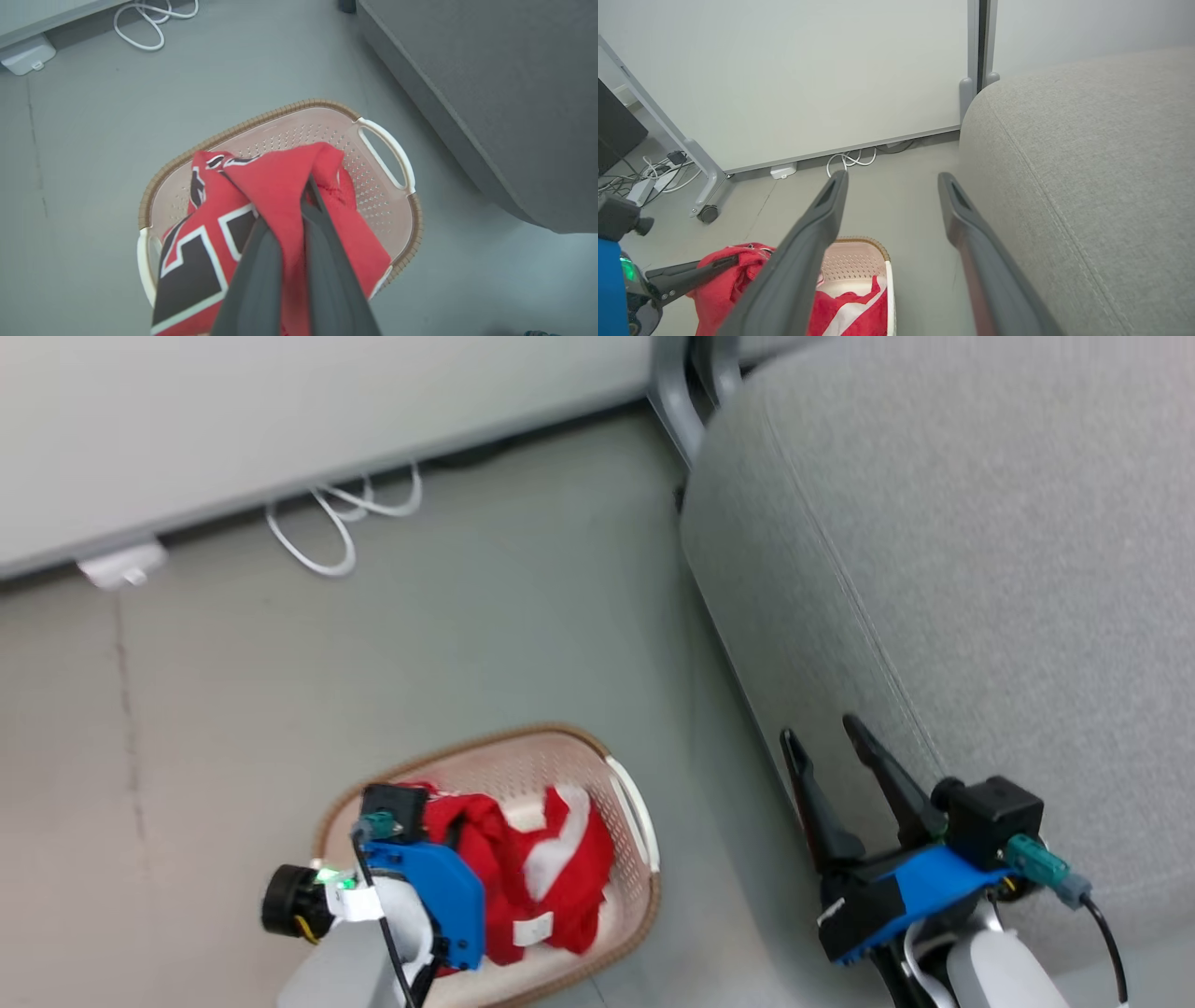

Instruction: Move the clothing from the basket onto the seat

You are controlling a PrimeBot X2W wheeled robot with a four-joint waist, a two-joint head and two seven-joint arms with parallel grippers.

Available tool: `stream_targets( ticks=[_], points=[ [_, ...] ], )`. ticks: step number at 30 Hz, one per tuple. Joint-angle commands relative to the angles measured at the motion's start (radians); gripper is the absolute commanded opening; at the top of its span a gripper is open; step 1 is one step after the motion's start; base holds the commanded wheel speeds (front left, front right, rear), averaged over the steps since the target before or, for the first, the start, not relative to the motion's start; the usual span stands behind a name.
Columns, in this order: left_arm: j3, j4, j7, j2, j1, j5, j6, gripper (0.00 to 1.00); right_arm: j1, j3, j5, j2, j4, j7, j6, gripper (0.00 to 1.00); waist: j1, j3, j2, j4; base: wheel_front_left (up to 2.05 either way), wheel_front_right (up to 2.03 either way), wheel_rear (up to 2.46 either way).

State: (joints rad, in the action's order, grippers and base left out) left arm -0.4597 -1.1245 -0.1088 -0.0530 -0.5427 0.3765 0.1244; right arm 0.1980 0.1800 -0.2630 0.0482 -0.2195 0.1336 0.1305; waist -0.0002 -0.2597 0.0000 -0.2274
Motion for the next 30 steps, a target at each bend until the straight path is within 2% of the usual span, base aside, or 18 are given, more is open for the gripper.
stream_targets(
  ticks=[1, 7, 13, 30],
  points=[
    [-0.026, 0.028, -0.007, 0.004, 0.014, 0.019, 0.006, 0.00, -0.029, -0.006, 0.008, 0.004, 0.009, -0.009, 0.000, 1.00, 0.0002, 0.132, 0.0000, 0.095, 0.00, 0.00, 0.00],
    [-0.183, 0.168, -0.011, 0.003, 0.032, 0.120, 0.008, 0.00, -0.118, -0.038, 0.015, 0.003, 0.040, -0.053, 0.000, 1.00, 0.0002, 0.224, 0.0000, 0.148, 0.00, 0.00, 0.00],
    [-0.304, 0.270, -0.022, 0.002, -0.017, 0.196, -0.004, 0.00, -0.176, -0.043, 0.015, 0.004, 0.073, -0.089, 0.000, 1.00, 0.0002, 0.277, 0.0000, 0.176, 0.00, 0.00, 0.00],
    [-0.554, 0.426, -0.006, 0.003, -0.215, 0.427, -0.082, 0.00, -0.192, -0.009, 0.018, 0.004, 0.109, -0.134, 0.000, 1.00, 0.0002, 0.319, 0.0000, 0.179, 0.00, 0.00, 0.00]
  ],
)
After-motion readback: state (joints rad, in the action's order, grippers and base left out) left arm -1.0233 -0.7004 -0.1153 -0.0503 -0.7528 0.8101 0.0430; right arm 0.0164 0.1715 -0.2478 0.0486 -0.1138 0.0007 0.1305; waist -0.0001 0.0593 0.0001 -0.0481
